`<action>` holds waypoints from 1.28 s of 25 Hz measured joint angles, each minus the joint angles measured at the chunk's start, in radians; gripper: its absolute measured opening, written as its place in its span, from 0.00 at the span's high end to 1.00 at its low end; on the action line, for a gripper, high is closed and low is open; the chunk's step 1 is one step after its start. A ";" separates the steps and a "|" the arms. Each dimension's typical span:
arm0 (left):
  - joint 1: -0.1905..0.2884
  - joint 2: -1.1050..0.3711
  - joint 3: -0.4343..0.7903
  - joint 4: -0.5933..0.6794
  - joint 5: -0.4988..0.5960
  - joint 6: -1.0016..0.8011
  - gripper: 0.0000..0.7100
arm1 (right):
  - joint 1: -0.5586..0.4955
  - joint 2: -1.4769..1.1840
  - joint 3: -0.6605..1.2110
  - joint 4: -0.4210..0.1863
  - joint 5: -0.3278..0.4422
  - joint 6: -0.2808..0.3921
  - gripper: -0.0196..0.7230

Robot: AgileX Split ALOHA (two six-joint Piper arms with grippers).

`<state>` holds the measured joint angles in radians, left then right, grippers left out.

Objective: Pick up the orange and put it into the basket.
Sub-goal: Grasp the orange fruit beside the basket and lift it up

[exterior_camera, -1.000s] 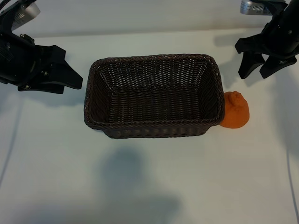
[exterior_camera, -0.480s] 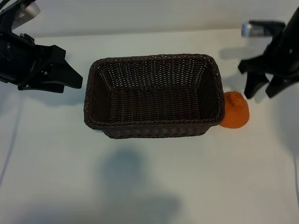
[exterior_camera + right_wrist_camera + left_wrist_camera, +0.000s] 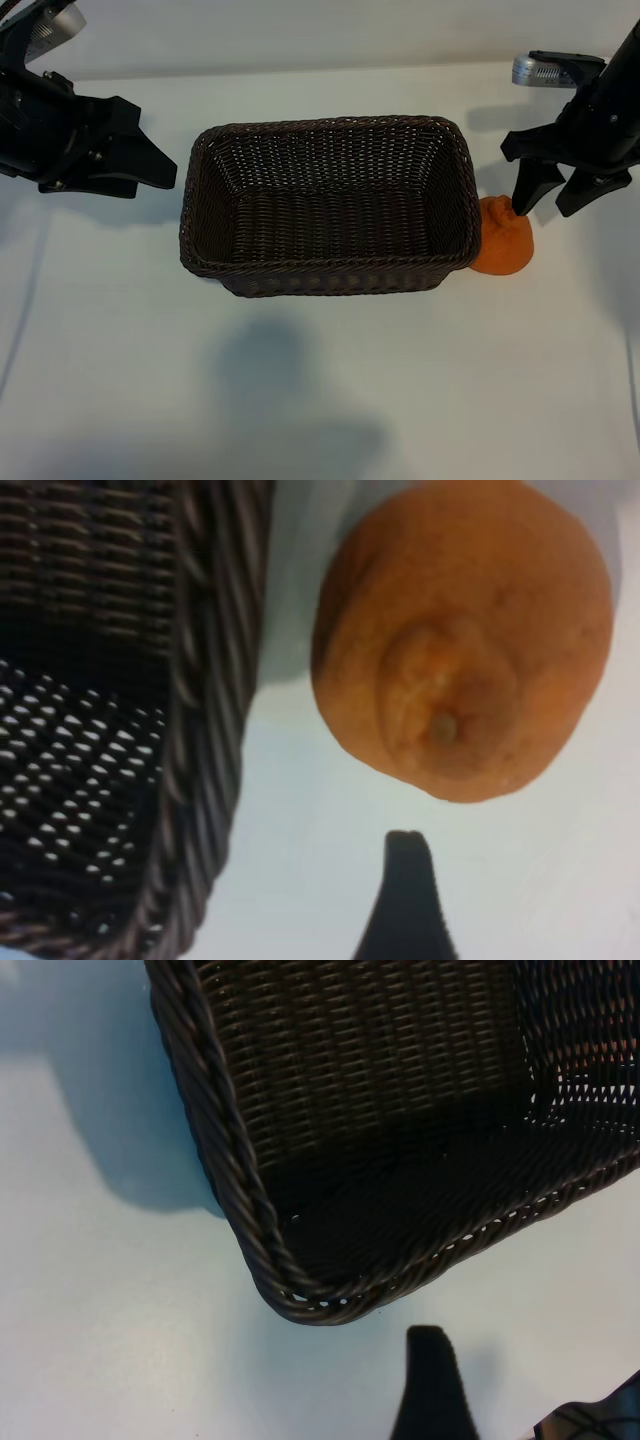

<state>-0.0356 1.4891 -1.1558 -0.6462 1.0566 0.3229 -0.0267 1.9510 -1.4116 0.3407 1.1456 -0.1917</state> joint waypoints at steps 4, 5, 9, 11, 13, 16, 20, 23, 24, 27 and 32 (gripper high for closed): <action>0.000 0.000 0.000 0.000 0.001 0.000 0.26 | 0.000 0.010 0.000 0.024 -0.018 0.000 0.27; 0.000 0.000 0.000 0.000 0.001 0.000 0.26 | 0.000 0.017 0.000 0.031 -0.022 0.000 0.27; 0.000 0.000 0.000 0.000 0.001 0.000 0.26 | 0.001 0.047 0.004 0.042 -0.040 -0.001 0.27; 0.000 0.000 0.000 0.000 0.001 0.002 0.26 | 0.006 0.057 0.006 0.041 -0.048 -0.001 0.27; 0.000 0.000 0.000 0.000 0.001 0.004 0.26 | 0.017 0.064 0.006 0.039 -0.060 -0.001 0.27; 0.000 0.000 0.000 0.000 0.001 0.006 0.26 | 0.036 0.076 0.006 0.031 -0.076 -0.001 0.27; 0.000 0.000 0.000 0.000 0.001 0.007 0.26 | 0.040 0.101 0.006 0.025 -0.089 -0.001 0.27; 0.000 0.000 0.000 0.000 0.001 0.007 0.26 | 0.040 0.106 0.006 0.020 -0.092 0.000 0.36; 0.000 0.000 0.000 0.000 0.001 0.007 0.26 | 0.040 0.106 0.006 0.020 -0.093 0.000 0.44; 0.000 0.000 0.000 0.000 0.001 0.007 0.26 | 0.040 0.108 0.006 0.017 -0.094 0.000 0.76; 0.000 0.000 0.000 0.000 0.001 0.008 0.26 | 0.040 0.108 0.006 0.015 -0.094 0.000 0.85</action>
<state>-0.0356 1.4891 -1.1558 -0.6462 1.0575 0.3304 0.0132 2.0589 -1.4053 0.3561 1.0519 -0.1920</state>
